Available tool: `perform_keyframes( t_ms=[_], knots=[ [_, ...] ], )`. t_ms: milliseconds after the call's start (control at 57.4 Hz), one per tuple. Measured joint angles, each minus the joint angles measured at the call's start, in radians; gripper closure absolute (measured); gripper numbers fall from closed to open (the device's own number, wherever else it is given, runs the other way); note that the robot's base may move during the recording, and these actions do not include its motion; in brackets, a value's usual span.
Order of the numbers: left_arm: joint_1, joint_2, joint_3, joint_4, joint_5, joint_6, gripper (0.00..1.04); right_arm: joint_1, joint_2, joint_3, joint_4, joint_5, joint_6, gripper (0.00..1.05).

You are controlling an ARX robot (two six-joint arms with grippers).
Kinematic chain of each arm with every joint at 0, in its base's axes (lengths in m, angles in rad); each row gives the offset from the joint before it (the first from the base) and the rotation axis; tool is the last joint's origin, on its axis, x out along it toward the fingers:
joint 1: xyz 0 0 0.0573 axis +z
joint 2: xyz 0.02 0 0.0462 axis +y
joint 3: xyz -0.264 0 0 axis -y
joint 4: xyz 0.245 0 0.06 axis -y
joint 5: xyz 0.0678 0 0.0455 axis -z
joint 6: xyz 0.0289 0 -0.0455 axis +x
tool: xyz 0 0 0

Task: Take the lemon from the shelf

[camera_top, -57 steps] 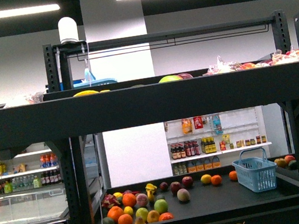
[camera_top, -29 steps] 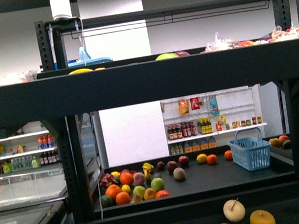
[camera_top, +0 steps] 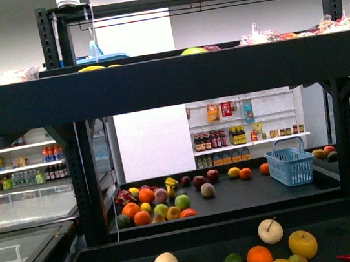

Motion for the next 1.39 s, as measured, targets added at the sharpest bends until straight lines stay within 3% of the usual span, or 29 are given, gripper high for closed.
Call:
perform_keyframes(
  t_ms=[837,1237,1394],
  knots=[
    [-0.069,0.29,0.312,0.031,-0.072,-0.073,0.08,0.0,0.0,0.0,0.0,0.0,0.0,0.07],
    [-0.057,0.29,0.298,0.038,-0.086,-0.074,0.76,0.0,0.0,0.0,0.0,0.0,0.0,0.07],
    [-0.055,0.271,0.274,0.042,-0.076,-0.102,0.86,0.0,0.0,0.0,0.0,0.0,0.0,0.07]
  ],
)
